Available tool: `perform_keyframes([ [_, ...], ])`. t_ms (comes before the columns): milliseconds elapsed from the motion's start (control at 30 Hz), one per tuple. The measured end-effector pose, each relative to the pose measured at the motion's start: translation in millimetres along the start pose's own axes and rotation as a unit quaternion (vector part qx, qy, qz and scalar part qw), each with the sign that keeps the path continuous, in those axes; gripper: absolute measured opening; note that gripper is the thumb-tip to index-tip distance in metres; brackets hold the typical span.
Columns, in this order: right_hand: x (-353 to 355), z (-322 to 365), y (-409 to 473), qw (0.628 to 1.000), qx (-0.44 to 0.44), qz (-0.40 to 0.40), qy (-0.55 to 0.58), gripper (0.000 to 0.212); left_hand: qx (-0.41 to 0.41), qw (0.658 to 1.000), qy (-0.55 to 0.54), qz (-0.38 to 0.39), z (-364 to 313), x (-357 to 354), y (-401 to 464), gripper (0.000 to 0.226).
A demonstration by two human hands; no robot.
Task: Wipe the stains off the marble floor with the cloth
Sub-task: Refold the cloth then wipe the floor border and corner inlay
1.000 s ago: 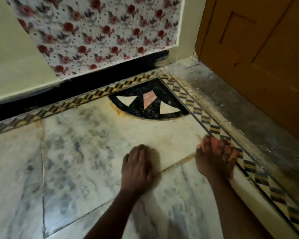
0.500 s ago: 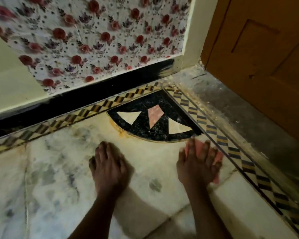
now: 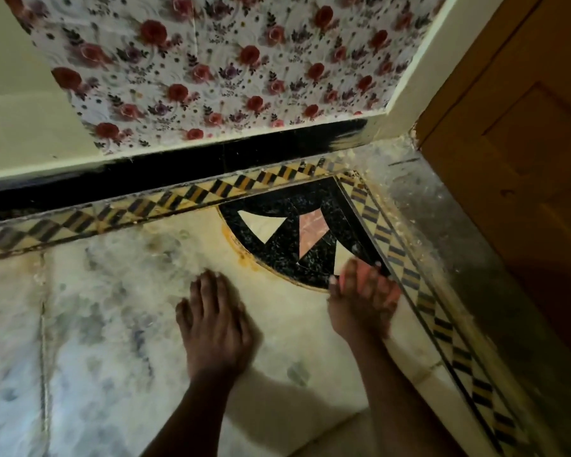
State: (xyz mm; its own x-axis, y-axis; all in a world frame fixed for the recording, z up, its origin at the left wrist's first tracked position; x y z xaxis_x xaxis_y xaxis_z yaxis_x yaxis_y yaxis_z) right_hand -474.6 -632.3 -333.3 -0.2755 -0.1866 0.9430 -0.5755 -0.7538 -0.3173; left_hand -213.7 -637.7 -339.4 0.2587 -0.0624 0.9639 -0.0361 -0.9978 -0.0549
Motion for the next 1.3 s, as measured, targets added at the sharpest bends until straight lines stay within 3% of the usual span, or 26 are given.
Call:
perform_keyframes([
  [100, -6, 35, -10, 0.985, 0.164, -0.014, -0.047, 0.069, -0.006, 1.000, -0.002, -0.010, -2, 3, 1, 0.075],
  [167, -17, 19, -54, 0.957, 0.282, -0.012, -0.066, 0.062, -0.005, 1.000, -0.002, -0.005, -3, 6, 0, 0.074],
  [200, -19, -1, -72, 0.953, 0.298, -0.009, -0.058, 0.059, -0.004, 1.000, -0.001, -0.005, -4, 6, 0, 0.073],
  [267, -15, -54, -76, 0.974, 0.223, -0.033, -0.027, 0.059, 0.001, 1.000, -0.002, -0.004, -3, 6, 0, 0.073],
  [333, -7, -88, -44, 0.996, 0.060, -0.064, -0.011, 0.067, 0.000, 1.000, 0.005, -0.009, -1, 5, 2, 0.073],
  [400, 2, -77, 3, 0.994, -0.072, -0.068, 0.043, 0.072, -0.005, 1.000, 0.017, -0.018, -1, 2, 3, 0.074],
  [467, 13, -27, 44, 0.991, -0.088, -0.067, 0.071, 0.071, -0.002, 0.999, 0.025, -0.021, -1, 2, 4, 0.076],
  [500, 15, 0, 54, 0.996, -0.040, -0.064, 0.055, 0.070, -0.001, 0.999, 0.029, -0.020, -1, 2, 4, 0.076],
  [567, 6, 38, 37, 0.985, 0.154, -0.077, -0.013, 0.068, 0.003, 1.000, 0.025, -0.015, 1, 3, 4, 0.076],
  [633, -11, 29, -18, 0.944, 0.315, -0.066, -0.066, 0.062, 0.004, 1.000, 0.020, -0.011, -1, 4, 3, 0.075],
  [667, -14, 8, -38, 0.936, 0.339, -0.060, -0.071, 0.060, 0.007, 1.000, 0.018, -0.004, -2, 5, 3, 0.074],
  [767, -1, -39, -14, 0.978, 0.178, -0.102, -0.037, 0.063, 0.007, 1.000, 0.019, 0.001, -1, 3, 3, 0.073],
  [833, 12, -15, 38, 0.995, 0.026, -0.093, 0.002, 0.073, 0.005, 1.000, 0.027, 0.002, 2, 2, 4, 0.074],
  [867, 18, 13, 61, 0.996, 0.004, -0.087, 0.021, 0.077, 0.004, 1.000, 0.028, 0.004, 1, 2, 4, 0.075],
  [933, 14, 84, 73, 0.994, 0.084, -0.069, 0.018, 0.078, 0.006, 1.000, 0.027, 0.001, 1, 4, 7, 0.075],
  [1000, 1, 122, 39, 0.966, 0.245, -0.070, -0.027, 0.073, 0.011, 1.000, 0.016, 0.001, -1, 5, 6, 0.074],
  [1067, -14, 97, -11, 0.922, 0.376, -0.066, -0.062, 0.064, 0.010, 1.000, 0.016, 0.008, -3, 5, 4, 0.073],
  [1100, -17, 69, -24, 0.913, 0.396, -0.064, -0.068, 0.060, 0.011, 1.000, 0.016, 0.011, -3, 5, 3, 0.072],
  [1133, -15, 42, -25, 0.919, 0.382, -0.068, -0.065, 0.058, 0.011, 1.000, 0.017, 0.011, -2, 4, 3, 0.073],
  [1200, 1, 9, 13, 0.962, 0.252, -0.094, -0.044, 0.060, 0.015, 1.000, 0.026, 0.007, -1, 1, 4, 0.074],
  [1300, 23, 44, 84, 0.996, 0.032, -0.085, 0.015, 0.069, 0.006, 0.999, 0.038, 0.008, -1, -1, 4, 0.075],
])
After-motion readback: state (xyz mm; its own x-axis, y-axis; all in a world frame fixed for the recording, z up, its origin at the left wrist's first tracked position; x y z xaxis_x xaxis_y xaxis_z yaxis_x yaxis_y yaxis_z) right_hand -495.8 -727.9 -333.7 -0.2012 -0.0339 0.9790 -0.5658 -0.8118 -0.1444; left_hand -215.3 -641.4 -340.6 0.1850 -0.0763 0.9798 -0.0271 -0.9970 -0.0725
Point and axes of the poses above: each hand's wrist, its own y-axis towards the middle knuckle, its own x-axis out of the back of the hand, z = x × y, the point moved 3 cm from there along y, towards the middle knuckle
